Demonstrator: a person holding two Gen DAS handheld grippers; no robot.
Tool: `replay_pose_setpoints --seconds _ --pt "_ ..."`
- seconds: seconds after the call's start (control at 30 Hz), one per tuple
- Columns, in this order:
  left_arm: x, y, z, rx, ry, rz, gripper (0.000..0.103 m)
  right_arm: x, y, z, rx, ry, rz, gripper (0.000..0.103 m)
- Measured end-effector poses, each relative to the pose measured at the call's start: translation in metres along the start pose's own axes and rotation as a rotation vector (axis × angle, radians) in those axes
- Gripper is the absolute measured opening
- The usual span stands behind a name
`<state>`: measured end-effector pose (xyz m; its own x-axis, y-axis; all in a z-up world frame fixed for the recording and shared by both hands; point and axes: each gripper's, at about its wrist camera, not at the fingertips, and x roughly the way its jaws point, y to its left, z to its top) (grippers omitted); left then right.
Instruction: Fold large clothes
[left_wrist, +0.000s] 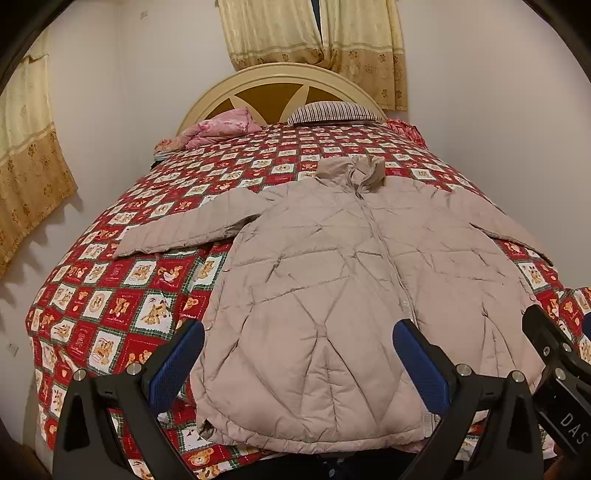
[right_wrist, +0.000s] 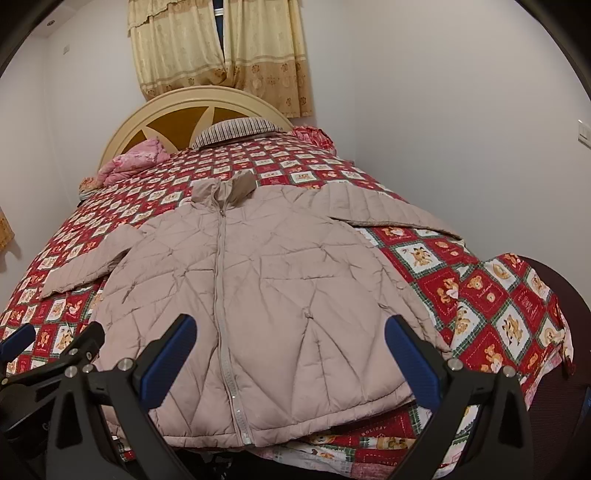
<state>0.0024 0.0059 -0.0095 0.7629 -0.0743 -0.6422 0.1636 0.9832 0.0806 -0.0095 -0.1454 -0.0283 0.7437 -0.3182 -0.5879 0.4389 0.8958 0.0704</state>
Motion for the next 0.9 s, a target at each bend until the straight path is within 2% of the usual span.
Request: replay_pose_setpoints --seconds 0.9 --pt "0.0048 -0.0047 -0.0018 0.013 0.012 -0.012 0.102 0.0021 0.0015 -0.0001 0.004 0.028 0.006 0.103"
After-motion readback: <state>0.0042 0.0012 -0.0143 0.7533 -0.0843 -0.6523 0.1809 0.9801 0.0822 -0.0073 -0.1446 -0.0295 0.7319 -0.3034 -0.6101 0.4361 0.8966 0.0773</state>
